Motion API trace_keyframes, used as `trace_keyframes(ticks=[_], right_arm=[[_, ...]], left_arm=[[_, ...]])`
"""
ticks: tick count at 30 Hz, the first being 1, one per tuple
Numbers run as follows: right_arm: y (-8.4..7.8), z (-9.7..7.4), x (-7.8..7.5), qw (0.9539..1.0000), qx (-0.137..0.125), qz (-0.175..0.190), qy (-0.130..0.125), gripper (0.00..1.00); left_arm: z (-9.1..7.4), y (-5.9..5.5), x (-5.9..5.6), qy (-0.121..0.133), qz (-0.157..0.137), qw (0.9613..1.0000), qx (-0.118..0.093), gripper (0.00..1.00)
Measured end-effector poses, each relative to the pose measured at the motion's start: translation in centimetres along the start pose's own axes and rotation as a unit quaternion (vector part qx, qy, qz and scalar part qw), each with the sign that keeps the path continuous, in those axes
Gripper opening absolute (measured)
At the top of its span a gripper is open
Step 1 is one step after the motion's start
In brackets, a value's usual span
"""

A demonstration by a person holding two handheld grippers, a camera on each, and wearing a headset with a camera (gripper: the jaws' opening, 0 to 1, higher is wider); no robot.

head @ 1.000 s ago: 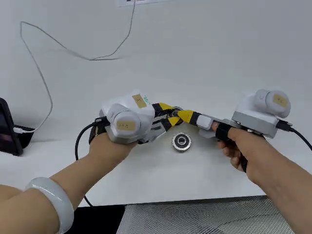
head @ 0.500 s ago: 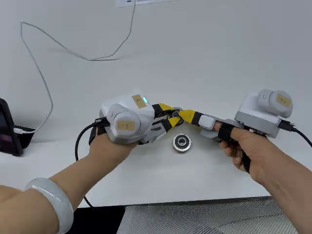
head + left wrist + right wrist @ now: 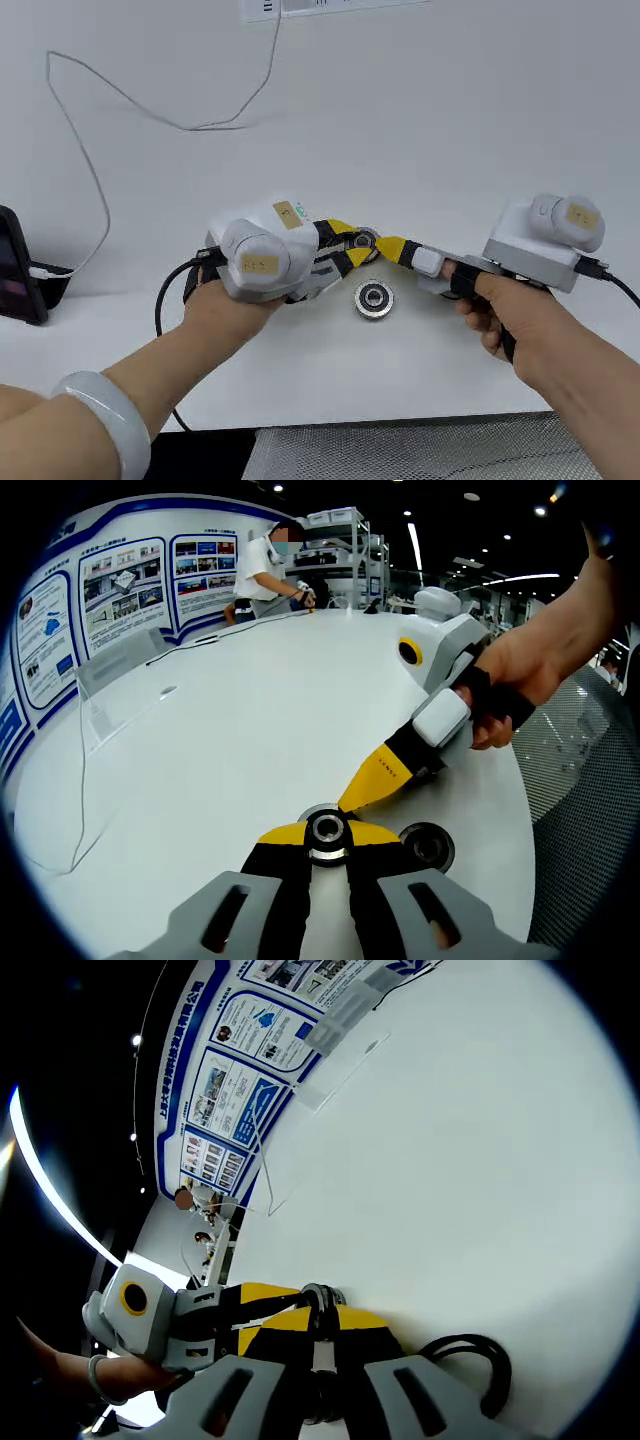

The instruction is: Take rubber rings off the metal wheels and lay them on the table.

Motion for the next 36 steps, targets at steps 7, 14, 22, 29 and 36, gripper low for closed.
trace_keyframes(ticks=[7,14,22,29,36], right_arm=[[0.2,0.57,-0.14,0.9992,0.0,0.034,0.022,0.15],[0.47,-0.22,0.06,0.9993,-0.006,0.026,0.025,0.03],[0.15,-0.15,-0.02,0.9999,0.002,0.001,0.011,0.13],[-0.33,0.34,0.24,0.9997,0.007,0.01,0.021,0.21],[-0.08,0.02,0.27,0.9993,0.009,0.018,0.032,0.19]], left_arm=[[-0.02,0.09,-0.11,0.0,0.0,1.0,0.0,0.13],[-0.02,0.06,-0.08,0.001,-0.002,1.0,-0.001,0.13],[0.03,0.15,-0.05,0.002,-0.002,1.0,-0.001,0.13],[0.02,0.13,-0.05,0.002,-0.005,1.0,-0.003,0.13],[0.0,0.01,0.01,0.001,-0.007,1.0,-0.005,0.13]])
Point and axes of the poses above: the centre of the closed fingertips' face, and the gripper's own axes: z roughly forward along the fingers, x roughly to its left, y roughly out of its top, the point moved 8 cm from there along -z, roughly backward along the fingers, and after that the axes turned 9 degrees about -z, right-handed, at the moved point
